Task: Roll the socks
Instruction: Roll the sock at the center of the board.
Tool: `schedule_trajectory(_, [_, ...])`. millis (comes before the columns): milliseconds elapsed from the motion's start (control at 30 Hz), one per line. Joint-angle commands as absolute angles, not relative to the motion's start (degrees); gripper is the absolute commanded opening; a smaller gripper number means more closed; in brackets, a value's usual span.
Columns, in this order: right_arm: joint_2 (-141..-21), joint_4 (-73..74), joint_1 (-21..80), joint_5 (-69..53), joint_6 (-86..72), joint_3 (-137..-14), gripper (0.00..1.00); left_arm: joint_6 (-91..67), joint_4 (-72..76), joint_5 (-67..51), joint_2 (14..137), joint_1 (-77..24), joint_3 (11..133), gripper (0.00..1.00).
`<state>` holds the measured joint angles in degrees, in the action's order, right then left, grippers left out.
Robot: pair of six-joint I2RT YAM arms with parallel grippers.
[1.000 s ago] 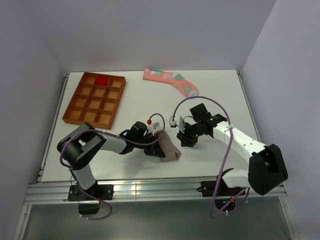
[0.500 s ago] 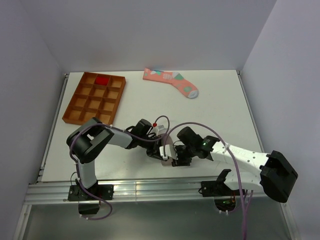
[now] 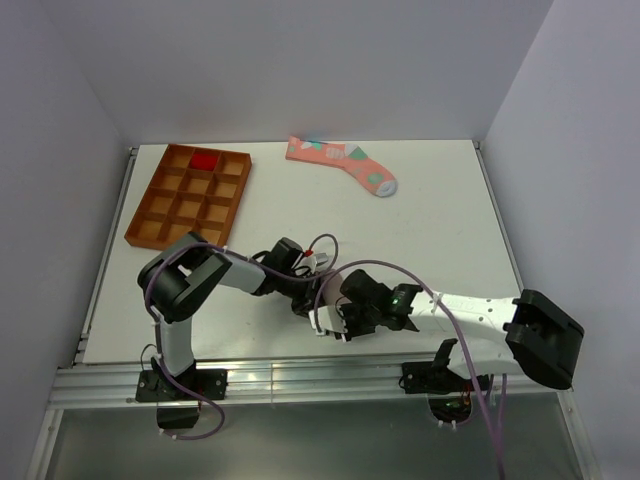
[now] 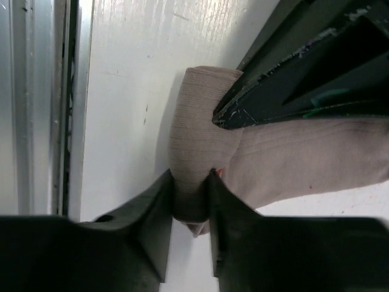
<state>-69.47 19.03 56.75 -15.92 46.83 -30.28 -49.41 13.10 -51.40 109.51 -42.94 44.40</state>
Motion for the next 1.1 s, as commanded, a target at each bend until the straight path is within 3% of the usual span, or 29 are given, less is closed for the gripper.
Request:
schedule_trajectory(0, [-71.62, 17.4, 57.3, -14.33, 45.35, -30.76, 0.26, -48.17, 9.41, -49.93, 109.95, -42.54, 45.44, 0.0])
schedule_trajectory(33, [-72.85, 17.66, 57.22, -14.41, 44.57, -31.46, 0.17, -48.08, 9.06, -48.53, 109.26, -42.28, 45.53, 0.01])
schedule_trajectory(133, [-75.23, 20.73, 57.04, -16.25, 43.86, -33.22, 0.08, -47.37, 8.79, -45.8, 106.18, -41.58, 45.18, 0.09])
schedule_trajectory(333, [-79.09, 25.04, 52.48, -23.19, 43.42, -36.73, 0.08, -50.36, 13.79, -37.71, 98.18, -38.94, 40.96, 0.2])
schedule_trajectory(733, [-100.09, 54.92, 38.07, -42.97, 51.32, -60.88, 0.09, -54.58, 22.67, -24.44, 83.77, -38.67, 30.85, 0.22])
schedule_trajectory(1067, [-115.31, 69.25, 37.0, -47.55, 53.0, -73.91, 0.04, -45.1, 19.69, -15.22, 73.05, -40.86, 24.97, 0.2])
